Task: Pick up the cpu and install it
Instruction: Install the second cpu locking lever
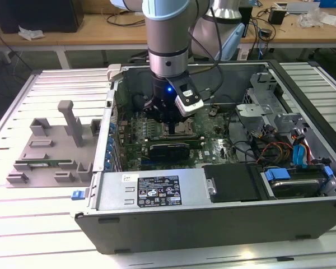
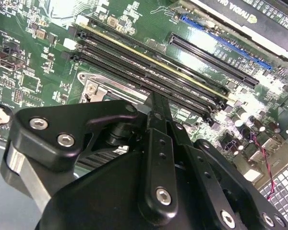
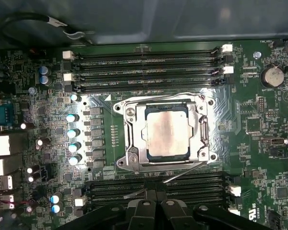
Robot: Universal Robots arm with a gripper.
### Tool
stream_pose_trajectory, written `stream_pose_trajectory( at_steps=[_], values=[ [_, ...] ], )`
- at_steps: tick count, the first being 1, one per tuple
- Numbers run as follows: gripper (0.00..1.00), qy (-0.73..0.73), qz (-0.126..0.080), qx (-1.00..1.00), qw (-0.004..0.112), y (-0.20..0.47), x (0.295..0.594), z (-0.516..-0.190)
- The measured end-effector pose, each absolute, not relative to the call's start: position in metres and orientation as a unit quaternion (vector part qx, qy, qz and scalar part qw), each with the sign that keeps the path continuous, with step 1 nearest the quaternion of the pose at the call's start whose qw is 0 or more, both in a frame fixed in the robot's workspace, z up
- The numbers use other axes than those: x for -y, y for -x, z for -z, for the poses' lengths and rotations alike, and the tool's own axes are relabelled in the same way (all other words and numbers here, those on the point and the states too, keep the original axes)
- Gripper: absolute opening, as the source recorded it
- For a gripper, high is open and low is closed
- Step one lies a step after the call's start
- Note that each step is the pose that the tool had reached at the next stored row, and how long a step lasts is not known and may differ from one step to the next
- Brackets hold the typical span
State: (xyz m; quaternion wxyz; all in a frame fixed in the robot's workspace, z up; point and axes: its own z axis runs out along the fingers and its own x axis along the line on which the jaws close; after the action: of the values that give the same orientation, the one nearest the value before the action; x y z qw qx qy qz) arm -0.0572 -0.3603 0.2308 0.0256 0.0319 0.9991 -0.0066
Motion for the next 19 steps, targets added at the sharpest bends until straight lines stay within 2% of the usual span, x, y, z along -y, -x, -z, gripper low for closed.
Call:
stream_pose_trajectory(
  at_steps=[13,16,19],
  values=[
    [0.11,-0.032,0.004,-0.999,0.026,0.066,0.361,-0.229],
    [0.11,-0.032,-0.011,-0.999,0.025,0.068,0.366,-0.226],
    [0.11,-0.032,-0.013,-0.999,0.025,0.068,0.367,-0.225]
  ],
)
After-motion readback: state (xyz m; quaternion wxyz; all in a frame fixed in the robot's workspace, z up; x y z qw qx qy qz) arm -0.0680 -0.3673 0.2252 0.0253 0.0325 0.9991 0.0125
